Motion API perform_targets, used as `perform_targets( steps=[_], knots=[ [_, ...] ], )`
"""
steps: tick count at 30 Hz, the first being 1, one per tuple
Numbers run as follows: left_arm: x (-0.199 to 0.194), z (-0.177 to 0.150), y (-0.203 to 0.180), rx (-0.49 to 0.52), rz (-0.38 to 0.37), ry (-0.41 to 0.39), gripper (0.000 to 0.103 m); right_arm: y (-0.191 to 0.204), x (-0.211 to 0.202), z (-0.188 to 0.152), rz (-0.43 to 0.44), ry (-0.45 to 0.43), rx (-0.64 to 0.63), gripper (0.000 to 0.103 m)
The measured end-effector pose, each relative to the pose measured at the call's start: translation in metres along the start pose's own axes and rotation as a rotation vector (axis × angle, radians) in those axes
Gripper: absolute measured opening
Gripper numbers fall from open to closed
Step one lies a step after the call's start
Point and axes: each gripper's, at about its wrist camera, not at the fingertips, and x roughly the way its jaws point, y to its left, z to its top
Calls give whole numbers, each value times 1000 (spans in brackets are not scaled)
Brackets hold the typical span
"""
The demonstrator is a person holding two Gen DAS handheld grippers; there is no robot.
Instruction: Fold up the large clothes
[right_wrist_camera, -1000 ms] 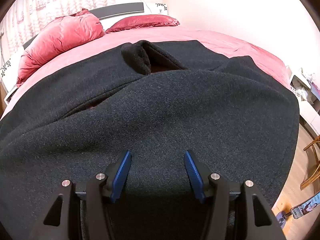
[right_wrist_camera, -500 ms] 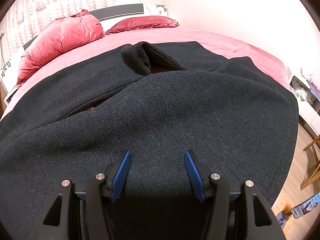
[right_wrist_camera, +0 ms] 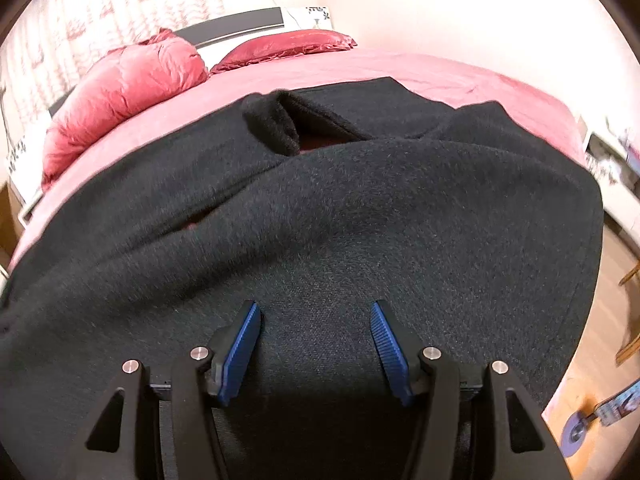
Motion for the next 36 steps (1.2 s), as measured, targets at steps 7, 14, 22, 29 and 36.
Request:
perform_targets(
  steps=[7,14,22,29,36],
  knots=[
    [76,1,-99,193,-63,38,80,-27,-7,57,226,-20,106,58],
    [146,27,-116,179,20,46,80,-102,46,161,228,71,388,65],
    [191,78,-137,453,-18,40,94,-147,141,251,-47,150,260,69],
    [226,85,-153,671,-154,131,103,-124,198,279,-126,179,56,72],
    [234,87,-142,501,-307,229,33,-112,205,277,-125,188,32,46]
  ],
)
